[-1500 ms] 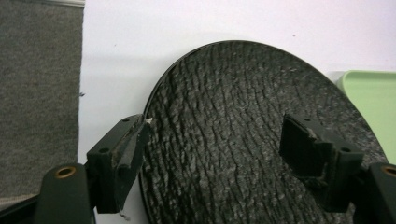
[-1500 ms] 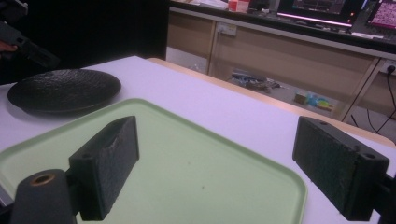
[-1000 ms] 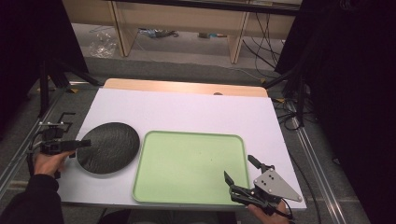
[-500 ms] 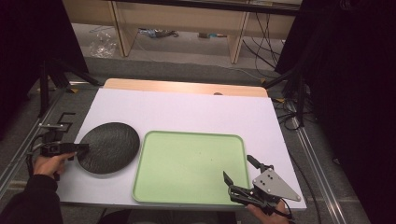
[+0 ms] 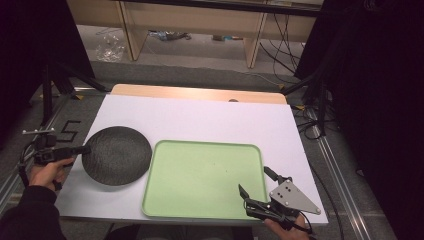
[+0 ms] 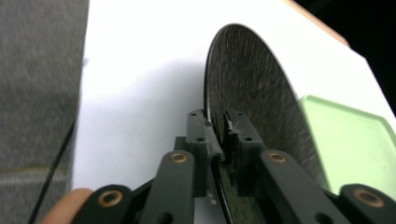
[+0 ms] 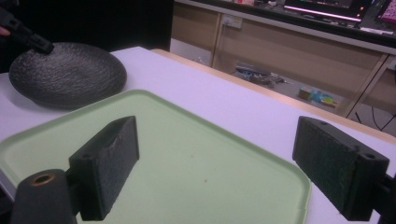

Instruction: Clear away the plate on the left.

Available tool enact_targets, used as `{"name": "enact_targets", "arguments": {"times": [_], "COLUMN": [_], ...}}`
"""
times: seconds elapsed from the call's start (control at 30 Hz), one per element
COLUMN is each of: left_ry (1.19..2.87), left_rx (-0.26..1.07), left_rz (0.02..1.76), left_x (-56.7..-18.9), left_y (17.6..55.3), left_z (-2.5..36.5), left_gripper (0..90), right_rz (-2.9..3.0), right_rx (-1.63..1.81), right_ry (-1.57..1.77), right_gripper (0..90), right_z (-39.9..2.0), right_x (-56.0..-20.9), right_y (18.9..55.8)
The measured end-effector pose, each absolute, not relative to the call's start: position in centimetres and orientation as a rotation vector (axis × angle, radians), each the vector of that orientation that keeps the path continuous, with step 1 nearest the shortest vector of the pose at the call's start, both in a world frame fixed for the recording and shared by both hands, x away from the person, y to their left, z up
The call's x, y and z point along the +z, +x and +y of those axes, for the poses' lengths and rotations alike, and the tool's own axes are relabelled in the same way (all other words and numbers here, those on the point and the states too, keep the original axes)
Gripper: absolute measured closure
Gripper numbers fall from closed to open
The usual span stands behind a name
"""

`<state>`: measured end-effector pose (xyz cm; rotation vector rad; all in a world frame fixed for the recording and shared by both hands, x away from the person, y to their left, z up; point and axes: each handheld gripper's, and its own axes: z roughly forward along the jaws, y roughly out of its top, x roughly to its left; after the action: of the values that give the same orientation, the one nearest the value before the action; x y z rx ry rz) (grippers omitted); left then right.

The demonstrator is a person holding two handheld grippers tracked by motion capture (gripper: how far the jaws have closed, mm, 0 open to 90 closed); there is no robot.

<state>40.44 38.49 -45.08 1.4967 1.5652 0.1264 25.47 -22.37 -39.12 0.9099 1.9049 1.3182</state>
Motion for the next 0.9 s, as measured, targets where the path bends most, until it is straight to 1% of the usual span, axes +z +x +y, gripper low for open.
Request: {"name": "enact_targets", "arguments": {"times": [0.03, 0.17, 0.2, 0.33, 0.37, 0.4, 0.5, 0.53, 0.57, 0.6, 0.73, 0.8, 0.9], "left_ry": [1.534, 1.555, 1.551, 1.584, 1.584, 1.621, 1.654, 1.700, 1.700, 1.743, 1.758, 1.779, 1.790], "left_rx": [0.170, 0.214, 0.272, 0.346, 0.346, 0.401, 0.437, 0.481, 0.481, 0.521, 0.542, 0.552, 0.567], "left_rz": [1.566, 1.548, 1.507, 1.508, 1.508, 1.495, 1.458, 1.417, 1.417, 1.397, 1.355, 1.313, 1.295], "left_x": [-43.8, -42.9, -42.2, -40.4, -40.4, -39.4, -38.4, -37.4, -37.4, -36.6, -36.0, -35.6, -35.6], "left_y": [40.4, 40.1, 39.6, 38.8, 38.8, 38.3, 38.0, 37.9, 37.9, 37.8, 37.6, 37.4, 37.4], "left_z": [37.7, 37.4, 37.3, 37.0, 37.0, 36.2, 35.2, 33.9, 33.9, 32.8, 31.7, 31.0, 30.5], "left_gripper": [83.4, 83.7, 83.9, 85.3, 85.2, 85.1, 86.1, 86.3, 86.4, 86.4, 86.5, 85.9, 84.2], "right_rz": [1.917, 1.911, 1.908, 1.922, 1.922, 1.912, 1.925, 1.920, 1.917, 1.920, 1.921, 1.930, 1.931], "right_rx": [1.323, 1.310, 1.321, 1.307, 1.307, 1.308, 1.298, 1.306, 1.307, 1.308, 1.303, 1.305, 1.301], "right_ry": [0.907, 0.908, 0.912, 0.913, 0.913, 0.906, 0.900, 0.903, 0.899, 0.899, 0.908, 0.899, 0.891], "right_gripper": [15.3, 15.3, 15.3, 15.3, 15.3, 15.3, 15.3, 15.3, 15.3, 15.3, 15.3, 15.3, 15.3], "right_z": [-22.3, -22.5, -22.4, -22.6, -22.6, -22.5, -22.4, -22.4, -22.4, -22.3, -22.4, -22.3, -22.3], "right_x": [-39.2, -39.2, -39.2, -39.2, -39.2, -39.2, -39.3, -39.2, -39.2, -39.3, -39.3, -39.3, -39.3], "right_y": [25.5, 25.6, 25.6, 25.6, 25.6, 25.6, 25.6, 25.6, 25.6, 25.6, 25.6, 25.6, 25.6]}}
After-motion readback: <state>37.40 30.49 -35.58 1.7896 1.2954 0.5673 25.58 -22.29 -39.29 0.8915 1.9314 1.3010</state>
